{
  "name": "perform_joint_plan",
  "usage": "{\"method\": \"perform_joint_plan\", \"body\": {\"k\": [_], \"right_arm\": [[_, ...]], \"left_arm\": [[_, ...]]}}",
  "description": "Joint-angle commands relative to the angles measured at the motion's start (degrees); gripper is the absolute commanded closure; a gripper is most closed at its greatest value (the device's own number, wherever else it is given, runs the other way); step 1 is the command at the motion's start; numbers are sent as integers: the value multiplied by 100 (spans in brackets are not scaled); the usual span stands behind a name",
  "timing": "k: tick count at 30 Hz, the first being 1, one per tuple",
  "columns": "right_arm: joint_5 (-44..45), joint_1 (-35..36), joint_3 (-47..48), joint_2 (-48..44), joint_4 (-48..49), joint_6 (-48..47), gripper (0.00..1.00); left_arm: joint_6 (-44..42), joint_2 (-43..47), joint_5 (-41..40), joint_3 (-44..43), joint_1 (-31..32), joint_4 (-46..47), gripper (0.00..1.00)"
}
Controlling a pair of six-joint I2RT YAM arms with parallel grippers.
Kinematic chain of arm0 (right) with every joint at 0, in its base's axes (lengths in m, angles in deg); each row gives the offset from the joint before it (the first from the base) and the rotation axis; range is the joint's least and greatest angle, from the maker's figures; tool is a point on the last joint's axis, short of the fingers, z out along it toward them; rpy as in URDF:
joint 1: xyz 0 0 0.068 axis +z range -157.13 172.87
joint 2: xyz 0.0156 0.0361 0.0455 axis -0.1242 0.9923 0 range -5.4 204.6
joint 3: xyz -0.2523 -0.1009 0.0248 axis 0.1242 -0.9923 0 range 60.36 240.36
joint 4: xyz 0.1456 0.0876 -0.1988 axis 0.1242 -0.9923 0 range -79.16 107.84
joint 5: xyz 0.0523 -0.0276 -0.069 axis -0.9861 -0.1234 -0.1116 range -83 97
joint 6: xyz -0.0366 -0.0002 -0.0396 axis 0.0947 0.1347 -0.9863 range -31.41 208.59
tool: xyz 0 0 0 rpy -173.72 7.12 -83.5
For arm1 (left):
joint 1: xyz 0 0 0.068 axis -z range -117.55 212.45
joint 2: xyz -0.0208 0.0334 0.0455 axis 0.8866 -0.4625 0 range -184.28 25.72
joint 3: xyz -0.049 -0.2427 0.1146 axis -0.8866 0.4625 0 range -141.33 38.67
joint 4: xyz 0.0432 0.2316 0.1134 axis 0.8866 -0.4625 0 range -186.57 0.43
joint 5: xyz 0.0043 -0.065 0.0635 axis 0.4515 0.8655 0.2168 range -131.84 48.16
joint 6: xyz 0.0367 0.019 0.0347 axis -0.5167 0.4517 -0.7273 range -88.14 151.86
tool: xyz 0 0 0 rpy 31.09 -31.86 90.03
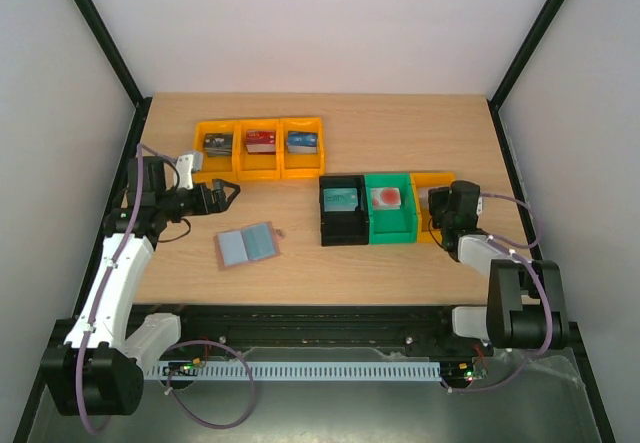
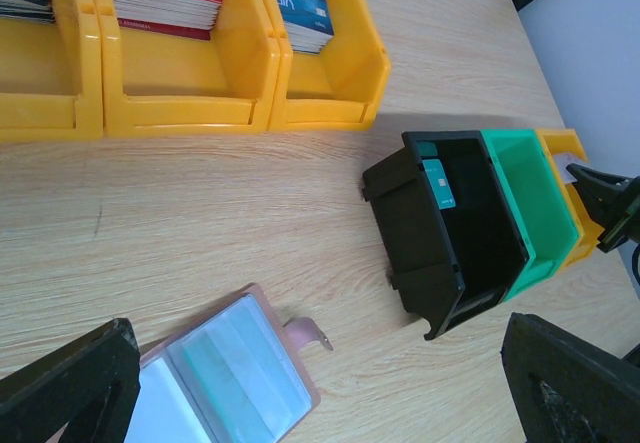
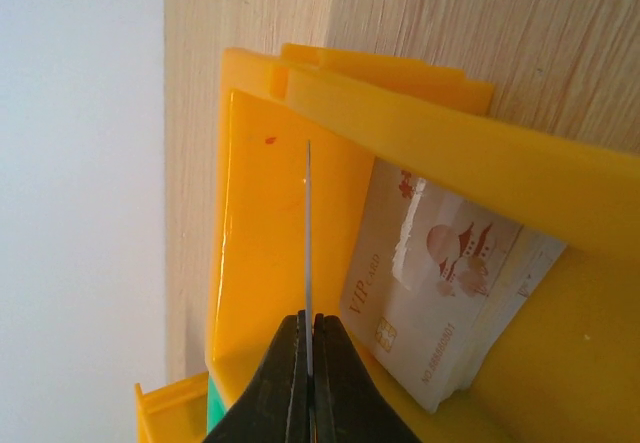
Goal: Take the credit cards out of the card holder
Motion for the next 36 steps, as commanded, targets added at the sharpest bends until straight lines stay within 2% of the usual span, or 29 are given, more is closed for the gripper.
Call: {"method": "perform_joint_plan", "body": {"k": [1,3,6,9,10,16,19,22,25,31,34,36], "right_arm": [[274,51,5,173,346,27,98],[220,55,38,259,375,-25,94],[156,48,27,274,302,-47,79],[150,53,9,118,48,-153,48],[176,49,30,36,-68,-232,42],[403,47,299,-479,-930,-778,12],[431,47,328,-646,-979,-777,4],[347,47,541,-671,-1083,-840,2],[128,47,927,-684,-1528,-1204,4],[224,47,1521,-1008,-2710,-2770,13],[-507,160,1685,-1248,-2649,-3468,18],[-742,547,1993,-1231,-2760,-3812,22]], "left_arm": [[-7,8,114,72,-28,93,1],[-17,1,126,64,-28,84,1],[-29,-7,174,38,-28,67,1],[-29,-29,217,28,-28,67,0],[-25,-29,230,35,-28,75,1],[-25,-61,334,54,-28,89,1],[18,-49,410,139,-28,151,1],[244,-21,564,383,-44,309,1],[679,40,424,666,-119,529,1],[1533,29,-378,1255,-292,830,1],[1772,-45,-675,1463,-301,874,1],[1956,-71,-731,1635,-321,897,1]]}}
